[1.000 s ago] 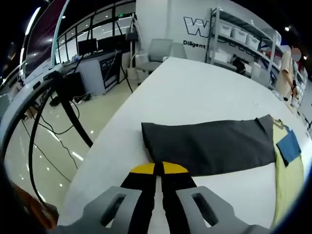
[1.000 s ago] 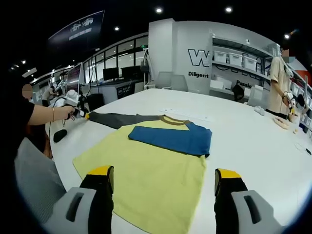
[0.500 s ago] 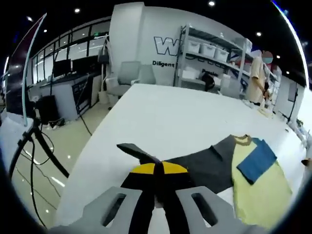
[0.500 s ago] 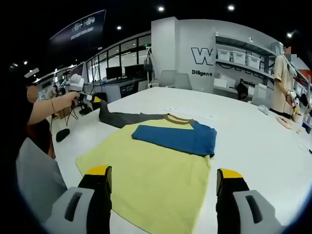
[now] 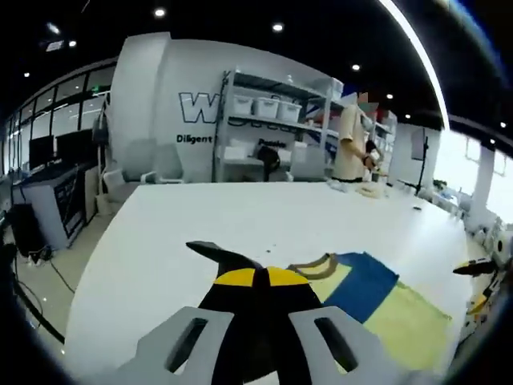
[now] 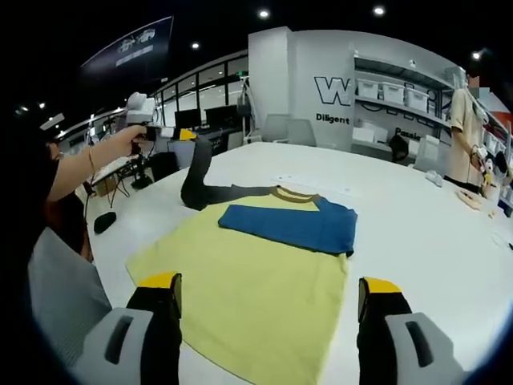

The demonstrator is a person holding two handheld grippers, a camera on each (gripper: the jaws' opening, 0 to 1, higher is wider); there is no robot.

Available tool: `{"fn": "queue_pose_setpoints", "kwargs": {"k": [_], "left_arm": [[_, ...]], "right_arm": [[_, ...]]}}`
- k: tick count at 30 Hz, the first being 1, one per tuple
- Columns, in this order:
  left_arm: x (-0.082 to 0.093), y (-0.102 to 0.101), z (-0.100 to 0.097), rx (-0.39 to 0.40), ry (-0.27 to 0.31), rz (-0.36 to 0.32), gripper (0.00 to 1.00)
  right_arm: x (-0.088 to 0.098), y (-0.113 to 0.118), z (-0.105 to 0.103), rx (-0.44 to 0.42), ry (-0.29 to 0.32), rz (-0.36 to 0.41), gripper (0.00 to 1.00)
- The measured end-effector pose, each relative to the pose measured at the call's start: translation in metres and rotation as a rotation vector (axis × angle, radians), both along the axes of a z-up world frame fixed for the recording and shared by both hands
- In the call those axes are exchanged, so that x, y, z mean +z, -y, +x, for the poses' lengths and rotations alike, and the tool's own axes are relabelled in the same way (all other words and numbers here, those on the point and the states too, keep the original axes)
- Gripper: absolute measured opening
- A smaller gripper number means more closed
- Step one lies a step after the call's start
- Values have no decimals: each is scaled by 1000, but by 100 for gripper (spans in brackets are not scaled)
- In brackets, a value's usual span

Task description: Fold the garment on the visible template until the final outline fits inside the template.

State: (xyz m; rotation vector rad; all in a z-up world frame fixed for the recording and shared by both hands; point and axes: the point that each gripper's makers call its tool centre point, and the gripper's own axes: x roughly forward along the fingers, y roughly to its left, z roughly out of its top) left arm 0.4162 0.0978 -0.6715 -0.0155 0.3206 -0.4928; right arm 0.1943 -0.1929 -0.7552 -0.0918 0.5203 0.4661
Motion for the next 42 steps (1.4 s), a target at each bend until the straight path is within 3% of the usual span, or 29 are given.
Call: {"fn": "queue_pose_setpoints", "kwargs": {"k": [11, 18, 21, 26, 28, 34, 35, 42], "left_arm": [[16, 111, -2, -215, 33, 4, 0], [3, 186, -16, -323, 26, 11, 0], [-9, 215, -25, -369, 8, 5, 0], [-39, 253, -35, -421, -26, 53, 0], [-59, 264, -39, -443, -45, 104, 0], [-95, 281, -44, -470, -92, 147, 0], [-108, 285, -47, -478, -116, 158, 0], [-145, 295, -45, -479, -197, 157, 1]], "right_arm": [[-1, 0, -1, -3, -5, -1, 91], [-3, 3, -3, -7, -14, -4, 91], [-5, 5, -3, -10, -17, -8, 91], [-9, 11, -3, -23, -27, -9, 91], [-12, 16, -3, -35, -36, -7, 91], [-17, 20, -5, -47, -52, -10, 91], [-19, 21, -6, -50, -59, -11, 91], [-25, 23, -8, -57, -81, -13, 91]]}}
